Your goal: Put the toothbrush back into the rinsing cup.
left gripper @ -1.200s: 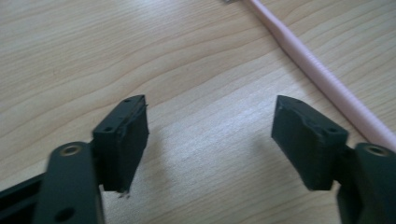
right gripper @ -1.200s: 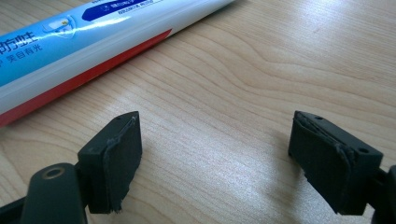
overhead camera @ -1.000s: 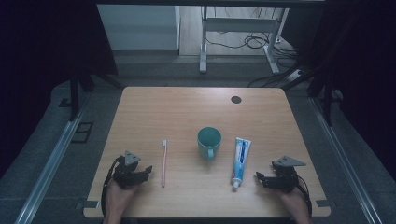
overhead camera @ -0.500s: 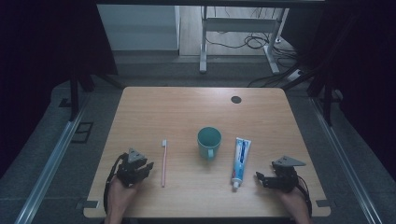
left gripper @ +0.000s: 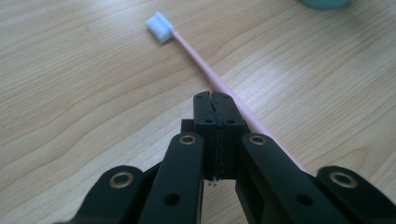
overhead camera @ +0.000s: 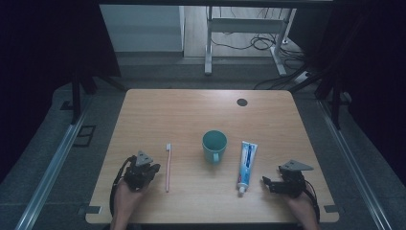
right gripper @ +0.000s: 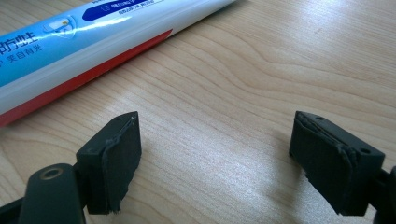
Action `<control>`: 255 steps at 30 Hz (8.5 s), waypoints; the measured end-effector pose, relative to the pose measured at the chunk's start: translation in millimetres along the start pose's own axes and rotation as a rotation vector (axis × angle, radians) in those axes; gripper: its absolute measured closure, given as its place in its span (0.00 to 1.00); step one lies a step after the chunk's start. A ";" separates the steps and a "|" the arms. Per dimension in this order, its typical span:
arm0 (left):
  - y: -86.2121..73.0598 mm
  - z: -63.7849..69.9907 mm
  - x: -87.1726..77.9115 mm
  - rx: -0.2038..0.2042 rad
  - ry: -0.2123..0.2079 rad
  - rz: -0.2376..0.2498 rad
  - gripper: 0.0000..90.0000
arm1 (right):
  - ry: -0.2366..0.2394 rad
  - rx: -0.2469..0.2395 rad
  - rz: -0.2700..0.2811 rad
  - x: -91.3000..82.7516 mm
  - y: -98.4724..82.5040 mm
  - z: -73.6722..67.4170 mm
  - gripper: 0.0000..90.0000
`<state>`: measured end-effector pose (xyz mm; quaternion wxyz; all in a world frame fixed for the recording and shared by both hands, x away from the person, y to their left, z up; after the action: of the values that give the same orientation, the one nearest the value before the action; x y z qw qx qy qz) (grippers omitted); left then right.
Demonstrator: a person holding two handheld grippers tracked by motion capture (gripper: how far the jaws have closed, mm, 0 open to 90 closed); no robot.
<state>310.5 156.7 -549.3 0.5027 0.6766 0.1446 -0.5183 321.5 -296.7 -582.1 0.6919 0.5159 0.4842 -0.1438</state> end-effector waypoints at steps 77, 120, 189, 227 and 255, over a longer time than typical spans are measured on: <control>-22.1 3.0 4.4 0.000 0.010 -0.080 0.97 | 0.005 -0.002 -0.001 0.2 0.1 -0.3 0.17; 11.9 -20.9 19.5 -0.037 0.008 -0.391 0.61 | 0.002 -0.004 -0.004 0.2 -0.1 -0.3 0.17; 74.8 -12.7 25.6 0.026 -0.057 -0.526 0.93 | 0.003 -0.004 -0.003 0.2 -0.1 -0.3 0.17; 127.3 24.1 -16.7 0.171 -0.121 -0.183 0.93 | 0.001 -0.005 -0.003 0.2 0.0 -0.2 0.17; 164.7 50.3 -35.4 0.210 -0.181 0.011 0.93 | 0.001 -0.006 -0.002 0.2 0.1 -0.1 0.17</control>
<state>385.7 52.0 -429.9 0.4429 0.6769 0.0398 -0.5866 321.6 -296.5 -582.3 0.6929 0.5135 0.4856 -0.1430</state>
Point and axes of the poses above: each handheld gripper's, and its own axes: x roughly forward along the jaws, y roughly out of its top, z roughly to its right, the point moved 6 cm from there along x, roughly forward along the jaws, and after that the axes turned 12 degrees about -z, right-handed, at the moved point
